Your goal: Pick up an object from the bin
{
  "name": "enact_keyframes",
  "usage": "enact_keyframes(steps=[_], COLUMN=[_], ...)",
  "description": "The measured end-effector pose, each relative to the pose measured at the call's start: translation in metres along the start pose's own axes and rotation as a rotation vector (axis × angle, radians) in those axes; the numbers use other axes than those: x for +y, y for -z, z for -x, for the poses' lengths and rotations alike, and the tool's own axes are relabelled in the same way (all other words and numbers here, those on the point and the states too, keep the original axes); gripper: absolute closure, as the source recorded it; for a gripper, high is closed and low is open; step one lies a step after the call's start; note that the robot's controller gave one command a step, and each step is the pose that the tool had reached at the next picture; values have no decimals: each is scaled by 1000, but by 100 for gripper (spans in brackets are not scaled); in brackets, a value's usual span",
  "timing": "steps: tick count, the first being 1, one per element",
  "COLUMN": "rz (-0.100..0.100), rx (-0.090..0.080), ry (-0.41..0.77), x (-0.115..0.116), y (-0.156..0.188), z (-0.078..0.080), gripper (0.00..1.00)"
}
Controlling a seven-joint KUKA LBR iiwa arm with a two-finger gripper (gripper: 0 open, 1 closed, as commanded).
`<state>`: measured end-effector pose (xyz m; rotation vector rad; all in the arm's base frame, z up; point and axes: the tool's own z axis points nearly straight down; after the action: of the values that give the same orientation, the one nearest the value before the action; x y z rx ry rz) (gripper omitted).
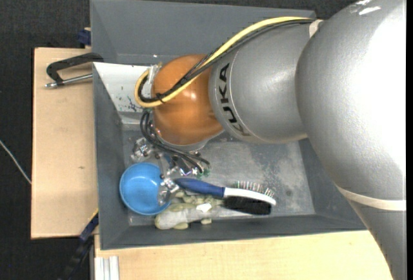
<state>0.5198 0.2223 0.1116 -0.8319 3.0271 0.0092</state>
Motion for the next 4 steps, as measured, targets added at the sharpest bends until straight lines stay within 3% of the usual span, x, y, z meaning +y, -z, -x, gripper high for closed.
enact_keyframes(steps=[1, 2, 3, 4], rz=[-17, -7, -7, -6], rx=[-16, -4, -11, -10], ry=[540, 537, 538, 537], x=[17, 17, 18, 19], y=[-32, -30, -27, -20], z=[-6, -4, -1, 2], gripper=[0, 0, 100, 100])
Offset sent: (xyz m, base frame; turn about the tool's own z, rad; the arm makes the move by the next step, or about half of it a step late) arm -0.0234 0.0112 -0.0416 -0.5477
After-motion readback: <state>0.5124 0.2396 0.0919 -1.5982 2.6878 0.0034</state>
